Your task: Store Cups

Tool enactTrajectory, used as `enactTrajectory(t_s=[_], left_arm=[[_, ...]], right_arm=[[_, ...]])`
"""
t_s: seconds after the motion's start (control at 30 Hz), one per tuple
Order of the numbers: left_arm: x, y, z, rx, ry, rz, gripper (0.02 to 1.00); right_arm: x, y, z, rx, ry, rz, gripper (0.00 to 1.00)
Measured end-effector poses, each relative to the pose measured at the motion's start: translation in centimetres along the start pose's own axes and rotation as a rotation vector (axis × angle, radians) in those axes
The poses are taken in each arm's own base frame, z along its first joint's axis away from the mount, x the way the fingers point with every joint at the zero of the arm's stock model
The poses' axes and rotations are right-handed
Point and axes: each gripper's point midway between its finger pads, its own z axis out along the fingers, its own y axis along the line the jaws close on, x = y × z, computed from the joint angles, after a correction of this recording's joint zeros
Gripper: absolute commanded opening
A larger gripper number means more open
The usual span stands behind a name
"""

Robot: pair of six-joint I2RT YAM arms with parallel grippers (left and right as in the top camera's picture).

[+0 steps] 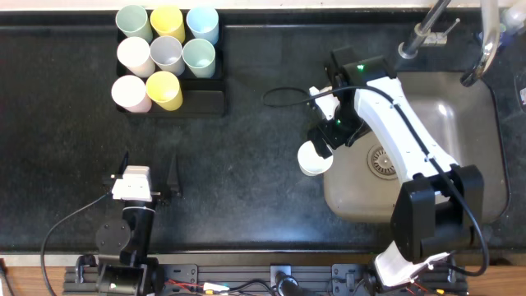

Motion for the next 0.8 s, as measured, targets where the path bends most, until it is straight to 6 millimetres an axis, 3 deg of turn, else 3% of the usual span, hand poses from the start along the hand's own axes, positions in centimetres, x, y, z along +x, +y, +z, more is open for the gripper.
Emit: enactTrajectory(t_s=[0.2,0.23,0.27,0.33,0.37,0.4,0.8], left_arm=[[0.0,0.0,0.0,0.000,0.000,0.000,0.998],[0.0,0.0,0.0,0.000,0.000,0.000,0.998],[0.0,0.0,0.0,0.000,0.000,0.000,0.998],[0.0,0.0,0.0,0.000,0.000,0.000,0.998],[0.0,0.0,0.0,0.000,0.000,0.000,0.998],[0.0,0.0,0.0,0.000,0.000,0.000,0.998],[0.0,0.0,0.0,0.000,0.000,0.000,0.998]], right_arm=[[-0.7,-0.2,0.0,0.009,-0.029,-0.006,1.000],[-0.7,-0.2,0.0,0.009,-0.028,-0.006,0.987],[-0.7,-0.2,0.0,0.009,-0.028,-0.006,0.910],[-0.6,-0.2,0.1,0.006,-0.025,-0.005,0.259],[-0.5,-0.1,0.1,0.002,-0.022,-0.011,0.102],[-0.4,0.1,0.1,-0.007,-0.018,-0.015,0.047],[0.2,3.1,0.0,-0.148,-0.002,-0.049,0.042]])
